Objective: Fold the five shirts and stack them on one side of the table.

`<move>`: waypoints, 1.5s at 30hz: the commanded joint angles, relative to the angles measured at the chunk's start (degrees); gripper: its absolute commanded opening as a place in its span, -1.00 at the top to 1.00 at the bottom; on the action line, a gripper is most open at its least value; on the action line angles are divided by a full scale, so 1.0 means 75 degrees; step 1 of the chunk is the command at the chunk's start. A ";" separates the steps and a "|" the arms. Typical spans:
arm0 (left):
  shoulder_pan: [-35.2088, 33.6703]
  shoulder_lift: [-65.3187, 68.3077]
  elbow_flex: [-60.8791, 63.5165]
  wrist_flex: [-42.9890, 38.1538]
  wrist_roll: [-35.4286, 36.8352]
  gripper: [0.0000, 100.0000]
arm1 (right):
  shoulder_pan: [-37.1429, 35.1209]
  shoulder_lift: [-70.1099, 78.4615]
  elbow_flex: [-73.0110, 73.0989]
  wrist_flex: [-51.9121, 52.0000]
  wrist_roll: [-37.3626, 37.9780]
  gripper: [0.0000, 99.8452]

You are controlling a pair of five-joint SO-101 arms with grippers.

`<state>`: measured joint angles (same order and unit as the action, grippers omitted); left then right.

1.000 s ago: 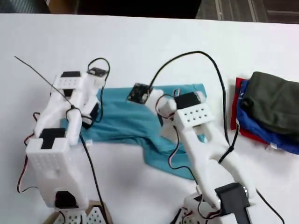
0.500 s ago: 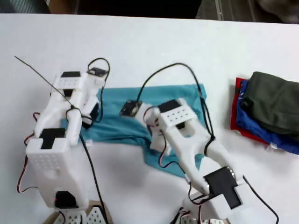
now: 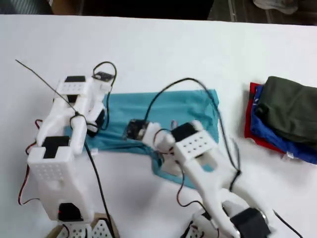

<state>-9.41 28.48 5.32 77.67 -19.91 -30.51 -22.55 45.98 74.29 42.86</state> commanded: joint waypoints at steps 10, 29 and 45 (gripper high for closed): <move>-0.0692 -0.0750 -0.1506 0.1266 0.0012 0.95 | 0.0498 -0.0557 0.1266 0.0064 0.0023 0.93; -0.0387 0.1125 -0.1600 0.0527 0.0422 0.95 | -0.0533 -0.0475 0.1934 -0.1260 0.0668 0.42; -0.0387 0.1125 -0.1600 0.0516 0.0387 0.95 | -0.0498 0.3089 0.0539 -0.1178 0.0656 0.53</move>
<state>-13.19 35.60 -5.76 83.91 -17.01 -34.37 -4.44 51.69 64.88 47.34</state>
